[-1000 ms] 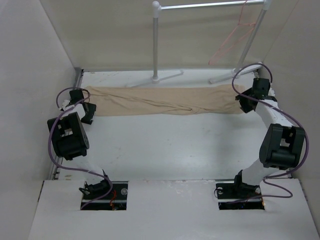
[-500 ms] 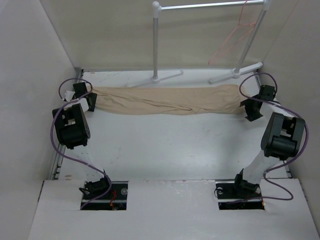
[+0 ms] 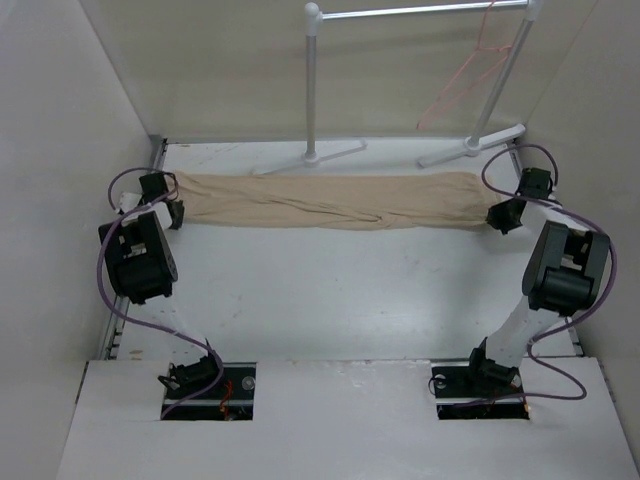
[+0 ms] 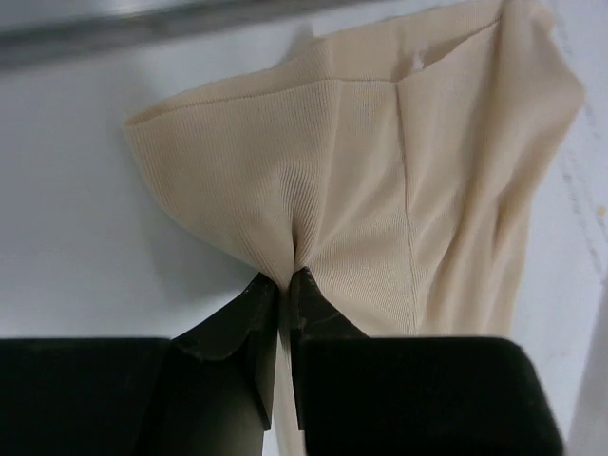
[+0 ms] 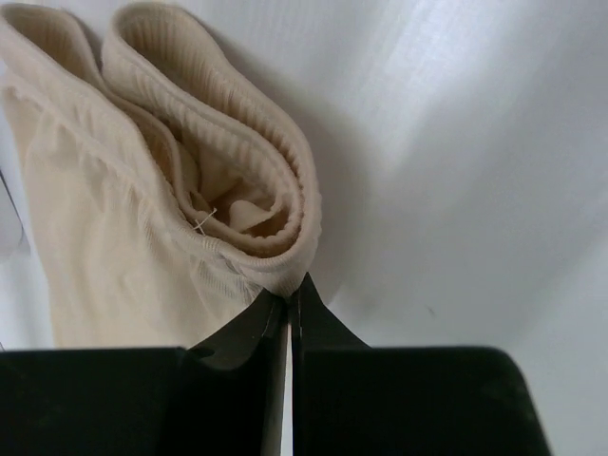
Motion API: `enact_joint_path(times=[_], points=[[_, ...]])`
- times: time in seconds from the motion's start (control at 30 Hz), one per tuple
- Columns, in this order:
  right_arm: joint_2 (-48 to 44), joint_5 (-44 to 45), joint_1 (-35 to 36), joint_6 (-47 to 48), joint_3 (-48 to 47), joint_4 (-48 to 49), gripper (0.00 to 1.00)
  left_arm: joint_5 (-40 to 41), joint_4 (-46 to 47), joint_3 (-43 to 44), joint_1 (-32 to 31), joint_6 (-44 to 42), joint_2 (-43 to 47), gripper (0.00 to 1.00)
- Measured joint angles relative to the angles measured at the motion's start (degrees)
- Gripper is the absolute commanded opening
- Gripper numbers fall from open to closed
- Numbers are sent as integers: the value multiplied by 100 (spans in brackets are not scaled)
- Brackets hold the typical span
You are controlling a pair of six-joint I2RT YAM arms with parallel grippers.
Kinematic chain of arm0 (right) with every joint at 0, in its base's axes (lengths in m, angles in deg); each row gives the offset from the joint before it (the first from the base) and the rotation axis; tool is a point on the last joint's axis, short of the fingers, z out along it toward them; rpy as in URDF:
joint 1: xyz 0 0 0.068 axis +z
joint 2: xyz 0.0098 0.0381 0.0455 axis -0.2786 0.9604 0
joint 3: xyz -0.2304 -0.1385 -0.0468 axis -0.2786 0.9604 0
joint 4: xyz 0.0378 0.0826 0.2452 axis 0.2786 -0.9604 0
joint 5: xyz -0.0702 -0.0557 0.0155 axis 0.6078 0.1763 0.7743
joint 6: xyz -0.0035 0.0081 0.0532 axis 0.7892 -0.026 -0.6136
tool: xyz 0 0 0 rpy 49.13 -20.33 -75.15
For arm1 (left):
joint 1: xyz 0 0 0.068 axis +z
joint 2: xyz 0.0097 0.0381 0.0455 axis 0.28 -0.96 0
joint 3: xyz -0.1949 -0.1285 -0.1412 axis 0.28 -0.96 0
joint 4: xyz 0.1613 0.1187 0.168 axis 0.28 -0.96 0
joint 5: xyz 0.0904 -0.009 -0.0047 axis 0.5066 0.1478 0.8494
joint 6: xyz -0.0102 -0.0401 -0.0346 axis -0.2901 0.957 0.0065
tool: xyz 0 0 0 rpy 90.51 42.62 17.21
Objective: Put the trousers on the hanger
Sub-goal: Fold the trousers at the center of the board.
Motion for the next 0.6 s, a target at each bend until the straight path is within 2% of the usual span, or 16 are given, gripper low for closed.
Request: enact_joint_path(times=[0.23, 0.43, 0.5, 0.53, 0.6], points=[[-1043, 223, -258, 0, 981, -153, 2, 417, -780, -984, 629, -295, 1021, 0], [-1869, 343, -605, -103, 1899, -413, 2, 973, -1687, -1421, 713, -623, 1775, 2], [-2247, 365, -752, -129, 2218, -518, 4, 1123, -1893, -1545, 697, -706, 2031, 9], [-2426, 369, -831, -144, 2356, -564, 9, 1196, -1980, -1615, 699, -741, 2149, 16], [-2708, 409, -951, -162, 2557, -673, 31, 1309, -2181, -1727, 669, -802, 2319, 34]])
